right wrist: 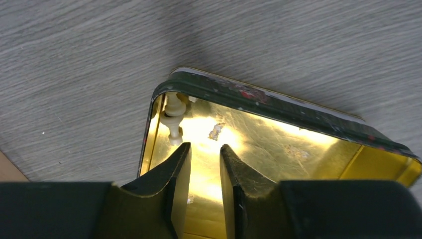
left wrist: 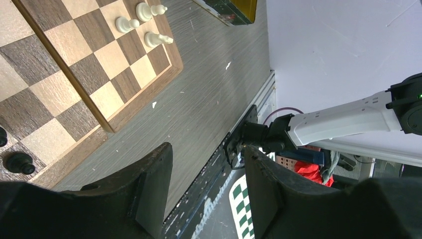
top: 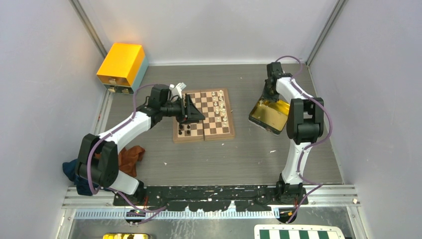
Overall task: Set up the chess pieces on the board
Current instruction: Pick up the chess piece from the storage box.
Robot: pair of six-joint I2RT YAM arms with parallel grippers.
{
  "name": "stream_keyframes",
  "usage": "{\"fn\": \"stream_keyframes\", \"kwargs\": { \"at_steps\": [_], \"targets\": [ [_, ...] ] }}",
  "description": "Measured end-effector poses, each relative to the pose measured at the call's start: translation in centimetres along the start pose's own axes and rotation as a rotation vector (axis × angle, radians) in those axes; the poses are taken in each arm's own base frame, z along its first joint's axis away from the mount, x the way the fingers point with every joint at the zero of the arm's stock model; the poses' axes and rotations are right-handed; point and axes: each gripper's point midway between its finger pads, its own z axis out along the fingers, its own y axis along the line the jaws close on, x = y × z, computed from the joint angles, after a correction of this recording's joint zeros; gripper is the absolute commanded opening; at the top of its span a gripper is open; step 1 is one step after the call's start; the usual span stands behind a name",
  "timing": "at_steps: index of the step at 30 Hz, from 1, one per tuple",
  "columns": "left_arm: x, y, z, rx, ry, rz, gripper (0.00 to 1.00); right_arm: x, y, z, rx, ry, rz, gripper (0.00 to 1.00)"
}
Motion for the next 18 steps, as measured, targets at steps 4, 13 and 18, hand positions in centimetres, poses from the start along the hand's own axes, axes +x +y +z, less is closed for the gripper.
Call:
{"fn": "stream_keyframes", "kwargs": {
  "at_steps": [4, 13, 18],
  "targets": [
    [0.0, 0.1, 0.0, -0.004, 0.001, 0.001, 0.56, 0.6, 0.6, 0.8, -0.032, 0.011, -0.006, 0.34],
    [0.1, 0.2, 0.0, -0.006, 0.002, 0.011, 0.56, 1.5, 1.6, 1.6, -0.09, 0.019, -0.027, 0.34],
    [0.1, 0.2, 0.0, -0.006, 0.002, 0.011, 0.56, 1.3, 2.0, 1.9, -0.112, 0.006, -0.029, 0.34]
  ]
}}
